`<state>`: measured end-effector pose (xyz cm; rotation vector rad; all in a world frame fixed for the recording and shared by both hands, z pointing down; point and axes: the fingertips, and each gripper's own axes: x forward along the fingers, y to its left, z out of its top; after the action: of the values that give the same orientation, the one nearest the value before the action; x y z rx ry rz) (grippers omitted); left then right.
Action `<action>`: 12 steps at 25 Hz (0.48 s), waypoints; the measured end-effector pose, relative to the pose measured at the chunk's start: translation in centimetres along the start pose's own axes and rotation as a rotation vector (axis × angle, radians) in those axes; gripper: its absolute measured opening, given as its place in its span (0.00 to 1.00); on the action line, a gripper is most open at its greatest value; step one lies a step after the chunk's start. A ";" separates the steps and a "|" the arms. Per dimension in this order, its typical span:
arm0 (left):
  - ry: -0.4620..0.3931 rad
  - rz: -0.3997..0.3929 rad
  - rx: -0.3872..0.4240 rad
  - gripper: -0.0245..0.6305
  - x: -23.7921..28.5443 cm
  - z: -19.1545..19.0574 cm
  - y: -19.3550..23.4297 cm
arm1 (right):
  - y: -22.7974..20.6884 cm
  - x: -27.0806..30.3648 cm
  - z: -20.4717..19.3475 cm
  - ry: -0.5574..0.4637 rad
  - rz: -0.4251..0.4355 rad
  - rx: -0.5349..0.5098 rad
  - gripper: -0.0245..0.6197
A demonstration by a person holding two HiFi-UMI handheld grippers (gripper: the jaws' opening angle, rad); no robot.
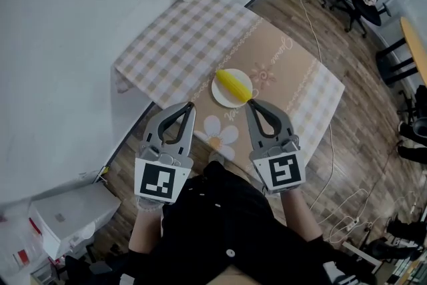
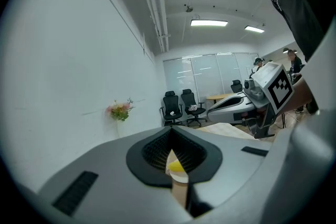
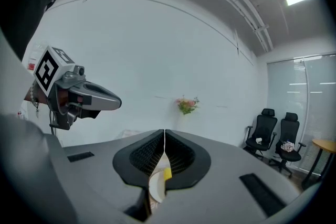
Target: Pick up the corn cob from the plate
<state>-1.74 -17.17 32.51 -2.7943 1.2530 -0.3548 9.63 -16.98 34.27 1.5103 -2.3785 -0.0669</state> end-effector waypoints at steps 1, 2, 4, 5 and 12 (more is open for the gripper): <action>-0.002 -0.004 0.000 0.06 0.0 -0.1 0.1 | -0.1 0.2 0.0 -0.009 -0.010 0.013 0.10; -0.003 -0.008 -0.004 0.06 0.2 -0.2 0.1 | -0.3 0.4 0.1 -0.018 -0.020 0.028 0.10; -0.002 -0.018 -0.016 0.06 1.1 -0.2 0.2 | -1.2 1.0 -0.4 -0.001 -0.033 0.032 0.10; -0.002 -0.023 -0.016 0.06 1.7 -0.1 0.3 | -1.7 1.4 -0.9 0.020 -0.037 0.029 0.10; -0.013 -0.073 -0.002 0.06 3.3 0.0 1.5 | -2.2 3.5 -4.8 0.148 -0.043 0.009 0.10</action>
<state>-0.70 -20.66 32.89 -2.8451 1.1517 -0.3396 11.61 -20.40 39.15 1.5155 -2.2337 0.0440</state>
